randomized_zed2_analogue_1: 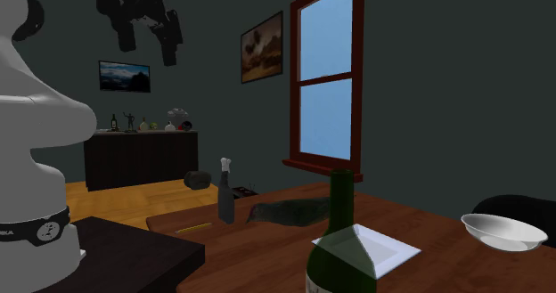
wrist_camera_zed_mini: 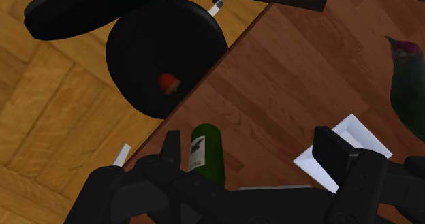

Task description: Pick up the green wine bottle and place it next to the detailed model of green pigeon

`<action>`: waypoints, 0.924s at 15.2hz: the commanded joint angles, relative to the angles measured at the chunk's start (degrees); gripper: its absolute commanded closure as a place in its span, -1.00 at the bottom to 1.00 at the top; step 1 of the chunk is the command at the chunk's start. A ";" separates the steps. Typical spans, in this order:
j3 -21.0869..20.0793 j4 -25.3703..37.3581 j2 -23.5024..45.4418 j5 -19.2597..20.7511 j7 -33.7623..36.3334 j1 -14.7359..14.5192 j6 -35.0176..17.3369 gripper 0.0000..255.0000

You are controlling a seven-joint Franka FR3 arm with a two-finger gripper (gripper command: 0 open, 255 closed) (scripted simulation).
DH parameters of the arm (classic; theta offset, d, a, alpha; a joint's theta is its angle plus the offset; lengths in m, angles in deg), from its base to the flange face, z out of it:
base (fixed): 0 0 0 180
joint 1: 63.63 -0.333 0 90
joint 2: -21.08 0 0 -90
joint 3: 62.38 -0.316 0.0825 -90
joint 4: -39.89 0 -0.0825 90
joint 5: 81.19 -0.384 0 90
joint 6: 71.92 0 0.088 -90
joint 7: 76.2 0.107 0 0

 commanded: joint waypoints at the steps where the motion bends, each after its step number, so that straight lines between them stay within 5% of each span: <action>1: 0.00 0.00 0.00 0.00 0.00 0.00 0.00 -1.00; 14: 0.90 10.53 28.42 -1.25 -2.43 -0.16 -16.29 -1.00</action>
